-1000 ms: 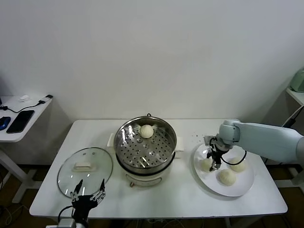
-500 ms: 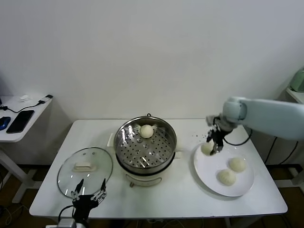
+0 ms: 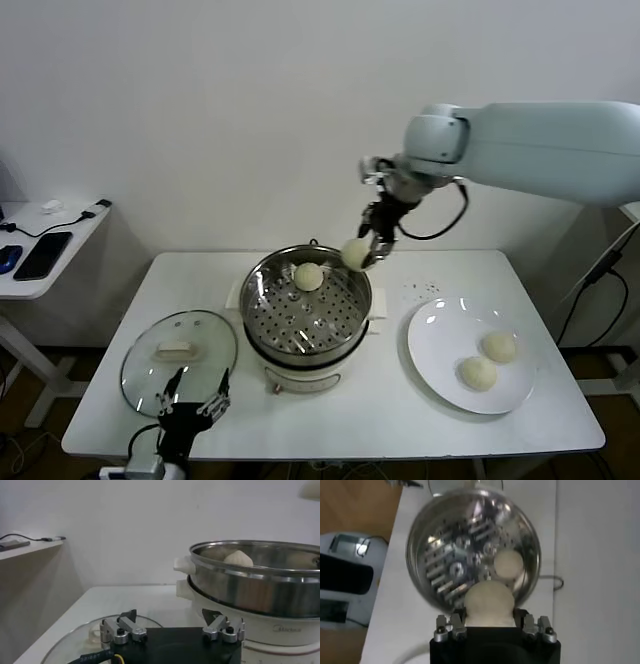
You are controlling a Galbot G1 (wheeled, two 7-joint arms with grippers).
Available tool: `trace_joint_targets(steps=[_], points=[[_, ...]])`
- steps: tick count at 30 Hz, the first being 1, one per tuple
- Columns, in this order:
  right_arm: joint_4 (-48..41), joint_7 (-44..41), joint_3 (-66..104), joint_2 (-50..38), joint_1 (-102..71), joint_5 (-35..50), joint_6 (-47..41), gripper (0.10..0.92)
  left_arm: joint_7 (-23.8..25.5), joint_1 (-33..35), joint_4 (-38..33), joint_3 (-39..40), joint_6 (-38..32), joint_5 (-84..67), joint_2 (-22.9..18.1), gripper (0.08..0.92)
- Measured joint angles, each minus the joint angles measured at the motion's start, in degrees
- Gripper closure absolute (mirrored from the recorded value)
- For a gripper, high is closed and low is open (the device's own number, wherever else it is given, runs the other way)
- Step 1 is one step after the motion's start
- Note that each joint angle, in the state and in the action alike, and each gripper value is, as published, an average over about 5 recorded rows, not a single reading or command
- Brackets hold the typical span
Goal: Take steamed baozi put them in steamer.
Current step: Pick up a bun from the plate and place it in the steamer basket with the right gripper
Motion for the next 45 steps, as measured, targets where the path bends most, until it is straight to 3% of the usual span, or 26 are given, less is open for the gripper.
trace_joint_targets(steps=[14,28,38,45], points=[[-10.1,6.8,1.4,14.5,-11.5,1.2,-4.0,0.396,0.1,0.1,0.1,0.6,-0.2,0.6,0.0,0.177],[-18.0,8.8,2.1,20.5,-19.5,-0.6,-4.9,0.396,0.1,-0.3,0.2,0.6,-0.1,0.6,0.0,0.177],[-18.2,7.4,3.1,19.7,-19.4,-1.9,-3.2,0.212,0.1,0.1,-0.3,0.6,0.0,0.7,-0.1,0.177],[-14.1,2.2,1.8,13.6,-13.8,-4.2,0.9,0.203,0.1,0.3,-0.6,0.6,0.0,0.8,-0.1,0.177]])
